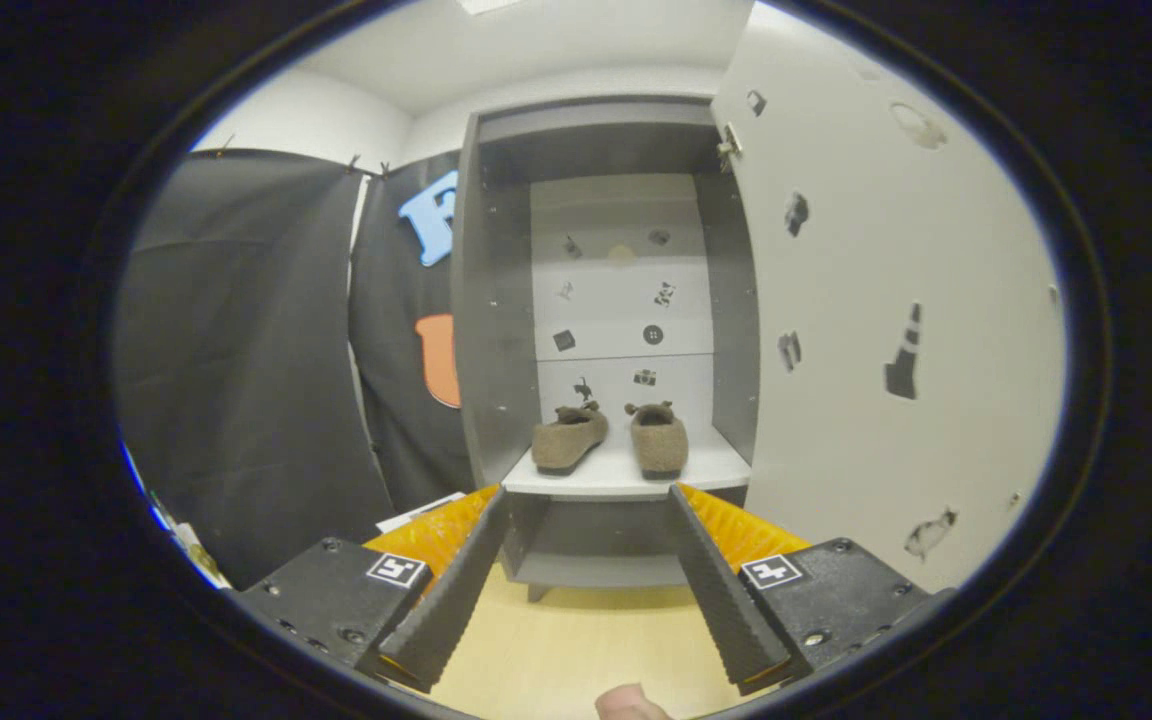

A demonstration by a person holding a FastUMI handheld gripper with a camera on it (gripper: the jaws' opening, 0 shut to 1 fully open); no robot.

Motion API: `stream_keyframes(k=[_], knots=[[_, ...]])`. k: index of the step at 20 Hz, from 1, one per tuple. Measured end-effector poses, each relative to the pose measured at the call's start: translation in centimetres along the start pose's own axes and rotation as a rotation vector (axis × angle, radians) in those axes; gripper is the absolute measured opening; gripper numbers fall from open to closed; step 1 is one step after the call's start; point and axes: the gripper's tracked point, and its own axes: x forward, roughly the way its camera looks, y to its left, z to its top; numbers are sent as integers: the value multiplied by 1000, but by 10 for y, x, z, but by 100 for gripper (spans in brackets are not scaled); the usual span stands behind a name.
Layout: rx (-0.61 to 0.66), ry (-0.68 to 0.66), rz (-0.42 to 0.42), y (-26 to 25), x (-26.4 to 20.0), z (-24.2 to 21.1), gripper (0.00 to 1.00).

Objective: Open the shoe cabinet door, grab the shoes and put them into the shoe cabinet, then close the shoe cabinet door.

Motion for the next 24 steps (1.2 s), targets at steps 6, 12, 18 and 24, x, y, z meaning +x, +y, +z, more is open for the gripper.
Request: stream_keyframes(k=[6, 12, 18, 24], knots=[[8, 42, 116, -17, -102, -34, 99], [-38, 30, 104, -100, -177, -35, 99], [-73, -47, -73, -235, -210, -11, 98], [-28, -99, -154, -344, -208, 16, 98]])
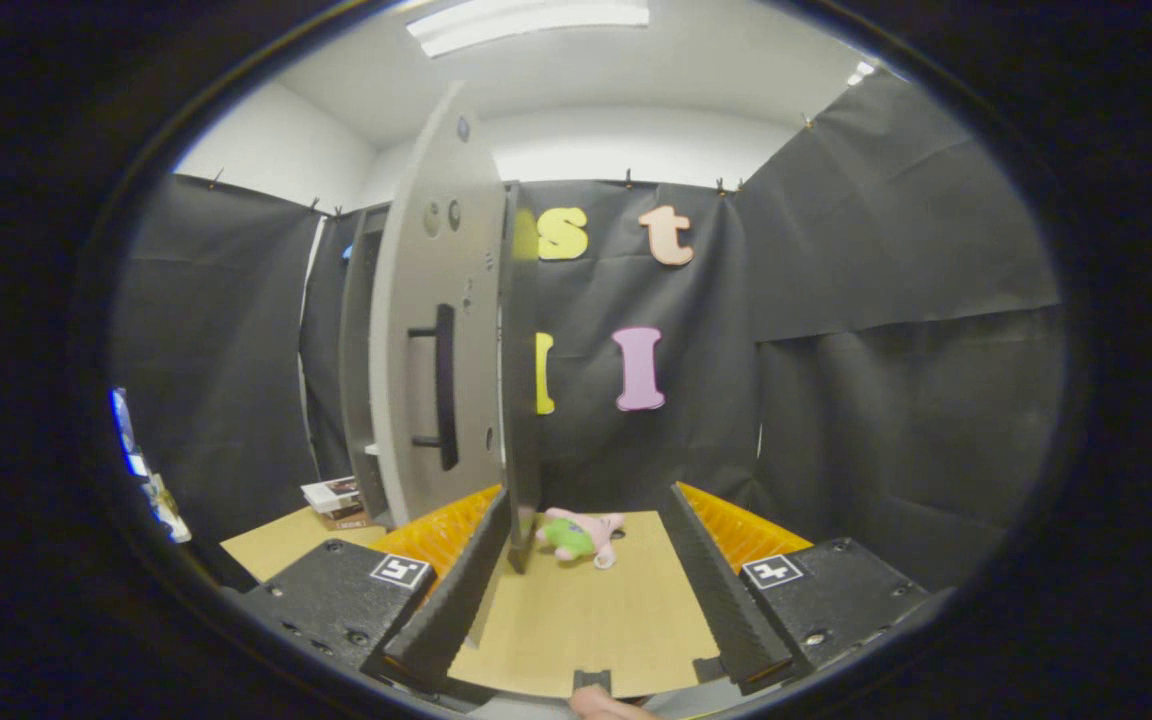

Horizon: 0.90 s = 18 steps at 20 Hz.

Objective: Open the shoe cabinet door, grab the shoes and put them into the shoe cabinet, then close the shoe cabinet door.

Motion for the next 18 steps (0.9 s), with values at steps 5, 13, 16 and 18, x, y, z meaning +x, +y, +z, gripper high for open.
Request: stream_keyframes(k=[5, 13, 16, 18], knots=[[-19, -19, -31, -59, 31, 6, 98], [8, -3, 27, -78, 87, 6, 99], [-6, 13, 52, -59, 99, 8, 99], [-7, 22, 97, -33, 103, 10, 98]])
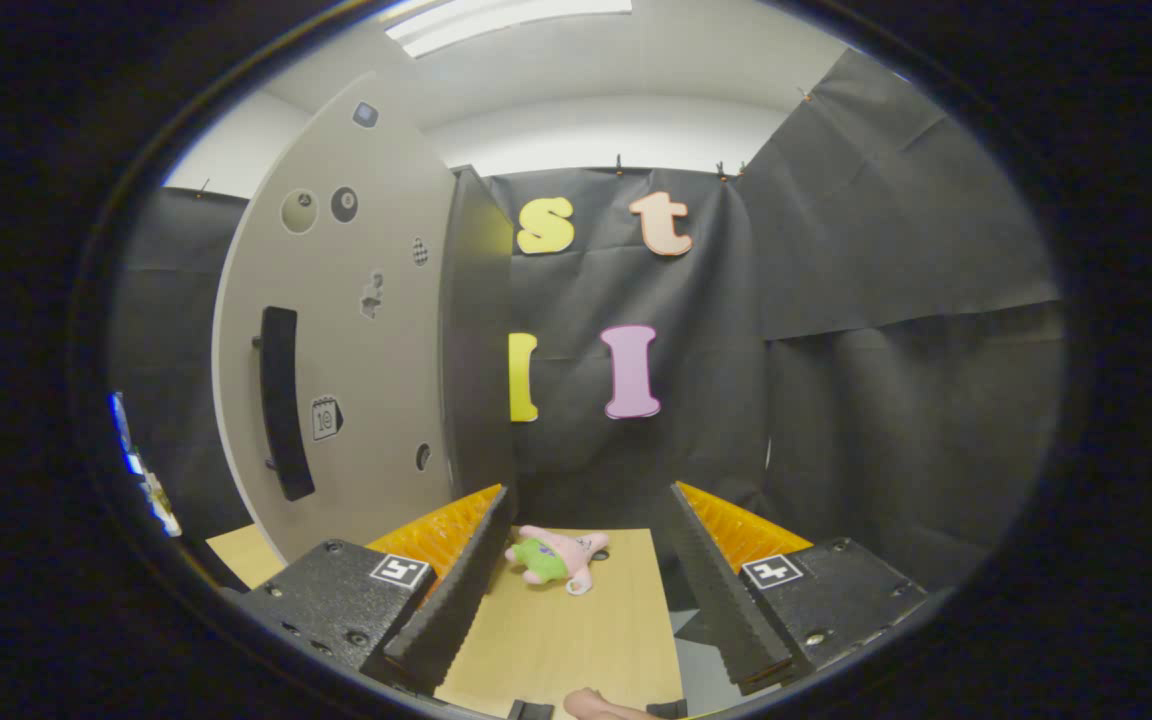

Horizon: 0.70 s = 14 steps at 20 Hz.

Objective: Open the shoe cabinet door, grab the shoes and put them into the shoe cabinet, then close the shoe cabinet door.

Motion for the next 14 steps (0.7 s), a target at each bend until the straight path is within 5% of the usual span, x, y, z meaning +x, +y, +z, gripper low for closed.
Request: stream_keyframes(k=[8, 14], knots=[[-74, 39, 186, 115, 6, 1, 98], [-102, 49, 149, 154, -2, -3, 92]])
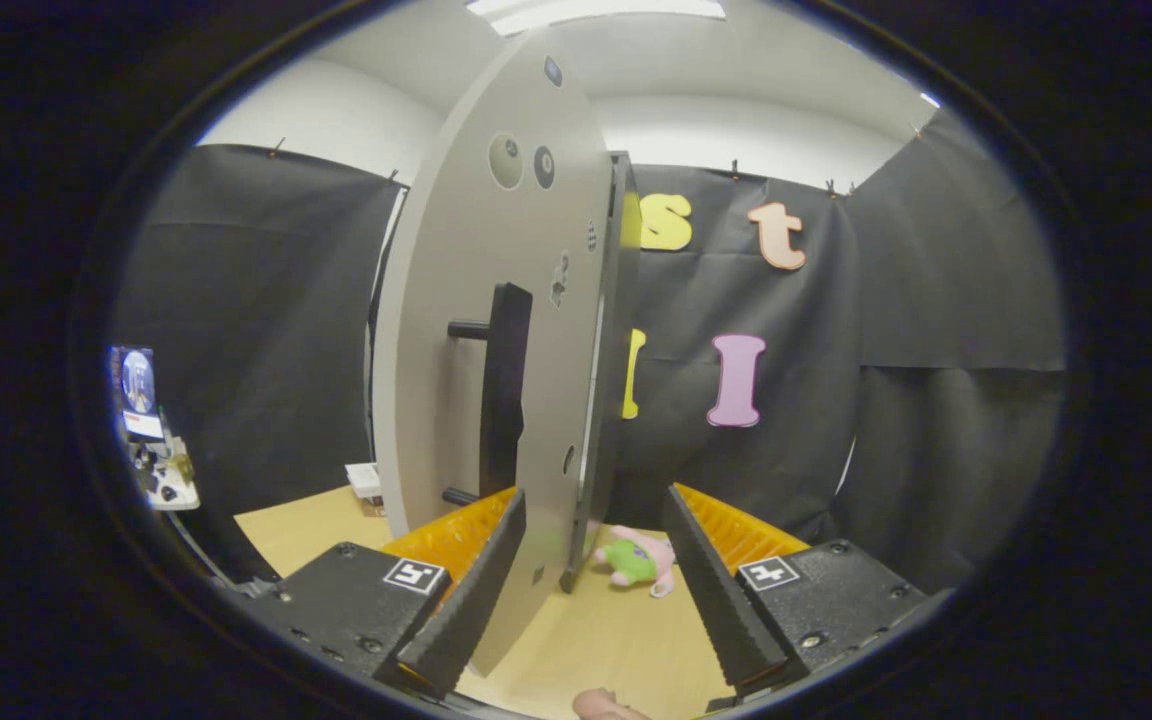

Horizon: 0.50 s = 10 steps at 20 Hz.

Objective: Open the shoe cabinet door, grab the shoes and put them into the shoe cabinet, then close the shoe cabinet door.

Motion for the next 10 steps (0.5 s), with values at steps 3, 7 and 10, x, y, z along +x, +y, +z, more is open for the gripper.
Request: stream_keyframes(k=[3, 7, 10], knots=[[49, 13, 20, 24, 1, 1, 92], [52, 3, -5, 44, 5, 4, 93], [40, -10, -49, 53, 7, 5, 92]])
